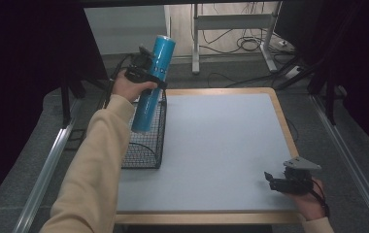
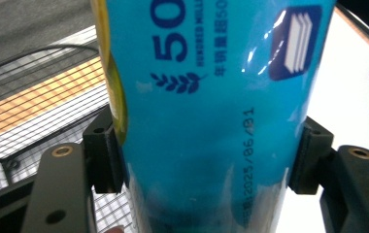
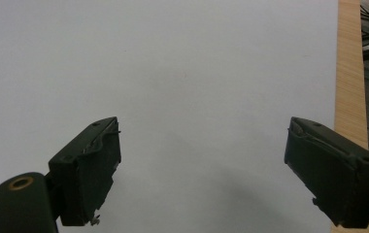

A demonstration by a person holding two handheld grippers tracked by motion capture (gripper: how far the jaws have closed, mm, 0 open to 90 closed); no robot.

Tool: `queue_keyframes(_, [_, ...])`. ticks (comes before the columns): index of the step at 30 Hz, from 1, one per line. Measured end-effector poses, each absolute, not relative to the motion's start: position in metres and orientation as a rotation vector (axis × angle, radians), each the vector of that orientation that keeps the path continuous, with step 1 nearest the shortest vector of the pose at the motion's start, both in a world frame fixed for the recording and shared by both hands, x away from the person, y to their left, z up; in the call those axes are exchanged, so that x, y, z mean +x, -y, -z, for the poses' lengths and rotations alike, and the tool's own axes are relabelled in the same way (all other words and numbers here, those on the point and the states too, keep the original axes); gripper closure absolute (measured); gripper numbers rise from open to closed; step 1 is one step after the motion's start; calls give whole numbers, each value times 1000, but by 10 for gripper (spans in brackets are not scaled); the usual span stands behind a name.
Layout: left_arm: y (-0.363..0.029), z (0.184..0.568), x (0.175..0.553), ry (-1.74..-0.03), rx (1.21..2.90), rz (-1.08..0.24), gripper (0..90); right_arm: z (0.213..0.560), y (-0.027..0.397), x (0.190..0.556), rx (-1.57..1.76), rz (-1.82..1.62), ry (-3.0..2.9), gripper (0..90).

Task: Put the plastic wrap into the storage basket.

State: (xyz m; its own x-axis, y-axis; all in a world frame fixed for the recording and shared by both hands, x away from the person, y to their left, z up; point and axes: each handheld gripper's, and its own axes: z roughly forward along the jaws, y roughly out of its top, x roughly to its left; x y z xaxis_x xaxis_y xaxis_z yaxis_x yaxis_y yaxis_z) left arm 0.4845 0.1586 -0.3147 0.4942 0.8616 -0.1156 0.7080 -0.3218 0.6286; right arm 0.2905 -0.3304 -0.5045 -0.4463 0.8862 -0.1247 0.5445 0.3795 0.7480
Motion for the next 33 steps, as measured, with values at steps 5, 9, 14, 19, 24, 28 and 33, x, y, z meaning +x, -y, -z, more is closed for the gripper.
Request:
queue_keyframes(5, [-169, 321, 485, -1316, 2133, -320, 315, 504, 330, 291, 1223, -871, -2126, 133])
queue_keyframes(9, [-176, 330, 485, -1330, 2137, -313, 315, 503, 330, 290, 1219, -881, -2116, 134])
queue_keyframes(14, [-183, 341, 488, -1349, 2156, -313, 315, 503, 330, 290, 1215, -887, -2111, 134])
queue_keyframes(19, [-188, 350, 490, -1373, 2157, -309, 315, 503, 330, 290, 1218, -886, -2112, 134])
queue_keyframes(24, [-190, 359, 492, -1392, 2179, -313, 315, 503, 329, 290, 1216, -883, -2113, 134])
queue_keyframes(28, [-188, 365, 495, -1394, 2213, -319, 315, 503, 329, 290, 1217, -883, -2111, 134])
queue_keyframes(33, [-185, 373, 499, -1396, 2228, -308, 315, 503, 330, 290, 1219, -883, -2111, 134])
